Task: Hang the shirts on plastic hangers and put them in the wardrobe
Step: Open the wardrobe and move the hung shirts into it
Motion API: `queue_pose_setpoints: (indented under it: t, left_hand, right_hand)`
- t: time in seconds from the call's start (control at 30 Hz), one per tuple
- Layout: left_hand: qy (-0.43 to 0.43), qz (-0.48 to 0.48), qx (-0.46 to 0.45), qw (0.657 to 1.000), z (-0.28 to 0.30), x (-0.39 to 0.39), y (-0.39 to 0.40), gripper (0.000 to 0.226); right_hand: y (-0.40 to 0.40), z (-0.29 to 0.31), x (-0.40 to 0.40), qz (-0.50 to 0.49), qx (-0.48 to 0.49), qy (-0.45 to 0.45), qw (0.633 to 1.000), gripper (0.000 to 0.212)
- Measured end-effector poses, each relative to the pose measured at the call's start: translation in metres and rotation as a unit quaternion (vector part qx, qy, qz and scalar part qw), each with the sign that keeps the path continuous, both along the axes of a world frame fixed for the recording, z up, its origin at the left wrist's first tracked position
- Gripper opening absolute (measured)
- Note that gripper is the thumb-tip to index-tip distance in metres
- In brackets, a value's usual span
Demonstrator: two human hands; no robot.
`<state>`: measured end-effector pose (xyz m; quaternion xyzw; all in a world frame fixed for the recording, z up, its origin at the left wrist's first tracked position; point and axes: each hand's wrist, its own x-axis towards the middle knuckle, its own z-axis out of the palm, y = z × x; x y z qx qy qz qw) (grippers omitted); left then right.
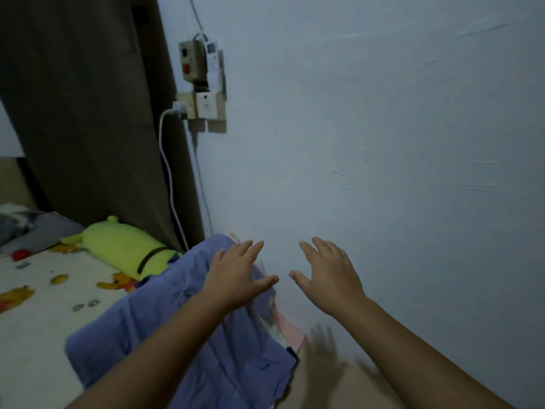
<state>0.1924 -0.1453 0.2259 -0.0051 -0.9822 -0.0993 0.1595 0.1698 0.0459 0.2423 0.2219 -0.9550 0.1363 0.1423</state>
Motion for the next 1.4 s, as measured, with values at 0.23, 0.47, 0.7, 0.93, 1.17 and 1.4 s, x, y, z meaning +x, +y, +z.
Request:
queue_pose_setpoints:
  t: [0.23, 0.47, 0.7, 0.93, 1.17, 1.4]
  left_hand:
    - [-0.05, 0.069, 0.041, 0.996, -0.052, -0.018, -0.16, 0.091]
    - [-0.104, 0.121, 0.103, 0.982, -0.096, -0.05, -0.276, 0.08]
    - [-0.16, 0.185, 0.254, 0.936, -0.132, -0.087, -0.328, 0.088]
    - [-0.296, 0.196, 0.465, 0.811, -0.156, -0.112, -0.346, 0.108]
    - [-0.332, 0.164, 0.53, 0.763, -0.164, -0.118, -0.351, 0.097]
    - [-0.293, 0.188, 0.495, 0.796, -0.163, -0.114, -0.355, 0.132]
  right_hand:
    - [-0.159, -0.036, -0.041, 0.078, 0.032, -0.047, 0.995, 0.064]
    - [-0.274, -0.073, -0.078, 0.102, 0.057, -0.089, 0.989, 0.065]
    - [-0.346, -0.1, -0.119, 0.132, 0.062, -0.124, 0.982, 0.065]
    - [-0.381, -0.125, -0.159, 0.166, 0.038, -0.157, 0.973, 0.067]
    - [-0.377, -0.148, -0.174, 0.165, 0.043, -0.201, 0.965, 0.071]
    - [-0.376, -0.147, -0.18, 0.178, 0.031, -0.203, 0.962, 0.071]
